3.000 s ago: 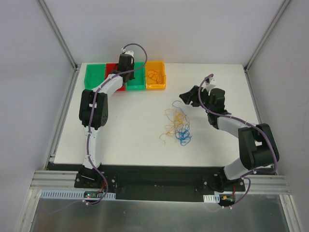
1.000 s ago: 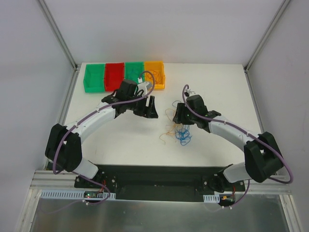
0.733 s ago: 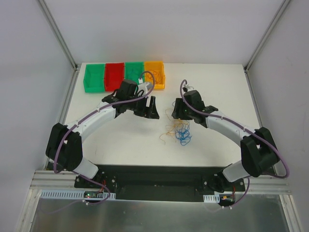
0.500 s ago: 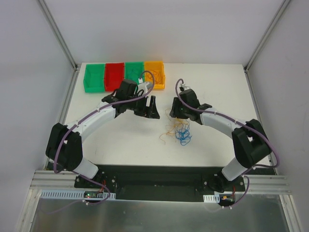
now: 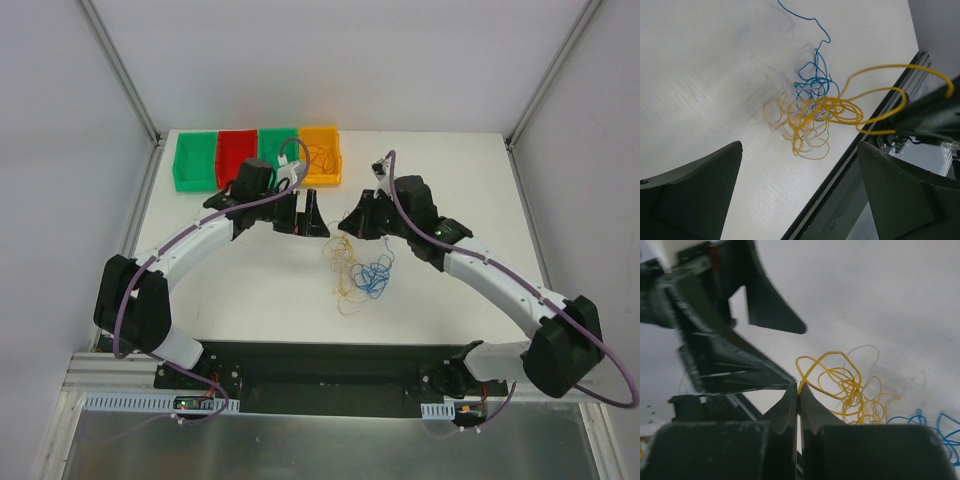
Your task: Untangle the cables
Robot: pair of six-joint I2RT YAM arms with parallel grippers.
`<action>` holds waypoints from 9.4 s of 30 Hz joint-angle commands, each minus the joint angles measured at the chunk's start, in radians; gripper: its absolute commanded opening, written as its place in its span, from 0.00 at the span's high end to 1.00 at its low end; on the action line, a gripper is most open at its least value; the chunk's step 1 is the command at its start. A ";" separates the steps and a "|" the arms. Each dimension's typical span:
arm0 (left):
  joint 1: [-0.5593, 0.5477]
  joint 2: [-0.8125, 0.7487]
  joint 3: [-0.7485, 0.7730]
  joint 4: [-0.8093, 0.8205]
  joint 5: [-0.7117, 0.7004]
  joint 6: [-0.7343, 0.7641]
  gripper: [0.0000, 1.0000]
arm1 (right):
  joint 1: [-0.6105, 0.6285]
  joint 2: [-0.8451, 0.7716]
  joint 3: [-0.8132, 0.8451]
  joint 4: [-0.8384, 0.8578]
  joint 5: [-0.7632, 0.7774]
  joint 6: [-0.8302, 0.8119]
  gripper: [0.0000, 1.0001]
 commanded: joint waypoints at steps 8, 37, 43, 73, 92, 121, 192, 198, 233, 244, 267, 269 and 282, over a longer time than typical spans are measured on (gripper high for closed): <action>-0.001 0.005 -0.017 0.104 0.145 -0.042 0.01 | 0.081 -0.144 0.005 0.154 -0.174 0.139 1.00; -0.008 0.238 -0.084 0.230 0.092 -0.194 0.20 | 0.071 0.034 1.226 -0.291 -0.080 -0.039 0.99; 0.019 0.203 -0.069 0.210 0.102 -0.182 0.17 | 0.055 0.004 1.293 -0.265 -0.002 -0.102 0.99; 0.288 -0.448 -0.224 0.198 -0.494 -0.042 0.09 | 0.070 0.320 1.032 0.258 -0.175 0.136 0.99; 0.409 -0.215 -0.166 0.169 -0.263 -0.125 0.08 | 0.082 0.790 0.538 0.563 -0.290 0.208 0.99; 0.128 0.118 -0.015 0.092 -0.393 0.228 0.04 | -0.113 0.624 0.544 -0.044 -0.286 -0.205 0.21; 0.374 0.652 0.882 -0.035 -0.454 0.165 1.00 | -0.516 0.477 0.141 0.478 -0.407 -0.020 0.27; 0.398 0.707 0.870 0.000 -0.500 0.133 1.00 | -0.516 0.500 0.158 0.472 -0.413 -0.017 0.28; 0.412 0.317 0.505 -0.020 -0.599 0.035 0.30 | -0.423 0.429 0.204 0.236 -0.217 -0.122 0.29; 0.217 0.000 0.081 -0.015 -0.085 0.002 0.37 | -0.035 0.086 -0.027 -0.095 0.056 -0.128 0.30; -0.054 0.158 0.049 -0.008 0.072 -0.014 0.43 | -0.130 0.279 0.175 -0.478 0.365 -0.241 0.37; -0.057 0.152 0.052 -0.008 0.078 -0.013 0.42 | -0.130 0.306 0.193 -0.473 0.343 -0.247 0.39; -0.065 0.063 0.002 0.090 0.092 0.015 0.36 | -0.078 0.224 0.255 -0.441 0.135 -0.235 1.00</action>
